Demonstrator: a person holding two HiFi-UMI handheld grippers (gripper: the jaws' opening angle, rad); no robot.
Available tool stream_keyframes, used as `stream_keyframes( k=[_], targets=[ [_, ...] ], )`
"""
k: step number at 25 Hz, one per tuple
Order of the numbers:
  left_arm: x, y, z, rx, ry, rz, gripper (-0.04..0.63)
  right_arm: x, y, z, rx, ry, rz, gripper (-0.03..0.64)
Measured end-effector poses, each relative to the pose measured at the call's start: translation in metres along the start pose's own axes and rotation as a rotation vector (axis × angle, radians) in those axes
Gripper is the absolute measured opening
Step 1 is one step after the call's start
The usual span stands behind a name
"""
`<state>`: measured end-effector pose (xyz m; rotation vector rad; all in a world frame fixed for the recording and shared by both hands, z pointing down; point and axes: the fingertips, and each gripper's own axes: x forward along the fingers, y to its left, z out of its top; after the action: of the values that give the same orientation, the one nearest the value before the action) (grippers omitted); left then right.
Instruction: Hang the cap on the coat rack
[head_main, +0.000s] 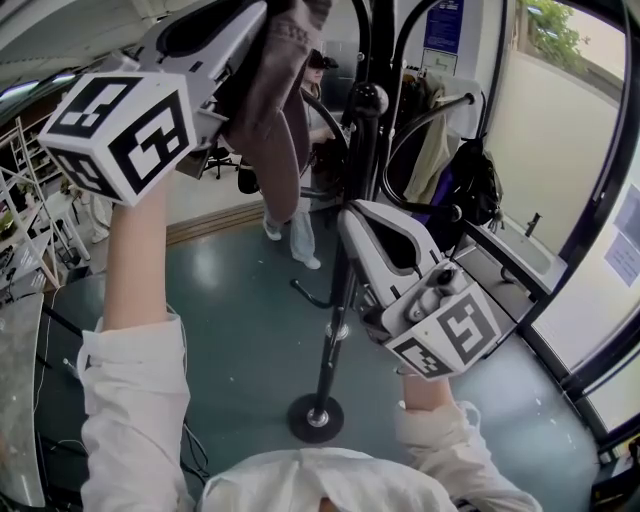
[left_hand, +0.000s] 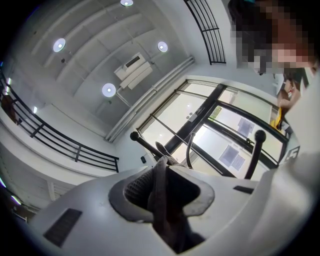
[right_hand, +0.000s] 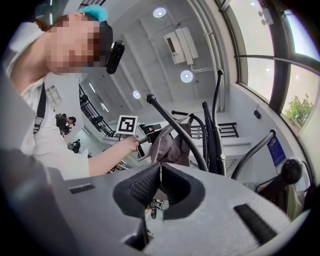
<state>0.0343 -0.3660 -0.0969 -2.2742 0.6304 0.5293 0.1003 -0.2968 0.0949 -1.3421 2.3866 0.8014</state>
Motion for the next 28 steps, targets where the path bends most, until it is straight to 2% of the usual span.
stream_keyframes(
  k=[3, 8, 16, 22, 28],
  targets=[
    [-0.004, -0.006, 0.002, -0.029, -0.011, -0.010, 0.109, -0.004, -0.001, 0.001, 0.004, -0.003, -0.004, 0.006],
    [-0.022, -0.014, 0.003, -0.079, -0.031, -0.004, 0.126, -0.011, 0.004, -0.002, 0.014, -0.003, -0.010, 0.006],
    [-0.058, -0.018, 0.001, -0.103, 0.007, 0.074, 0.127, -0.022, 0.021, -0.002, 0.032, 0.016, -0.005, 0.006],
    [-0.087, -0.025, -0.014, -0.162, 0.038, 0.096, 0.127, -0.024, 0.033, -0.004, 0.041, 0.042, -0.010, 0.006],
    [-0.114, -0.055, -0.040, -0.253, 0.051, 0.109, 0.127, -0.034, 0.036, -0.012, 0.070, 0.073, -0.026, 0.006]
  ],
)
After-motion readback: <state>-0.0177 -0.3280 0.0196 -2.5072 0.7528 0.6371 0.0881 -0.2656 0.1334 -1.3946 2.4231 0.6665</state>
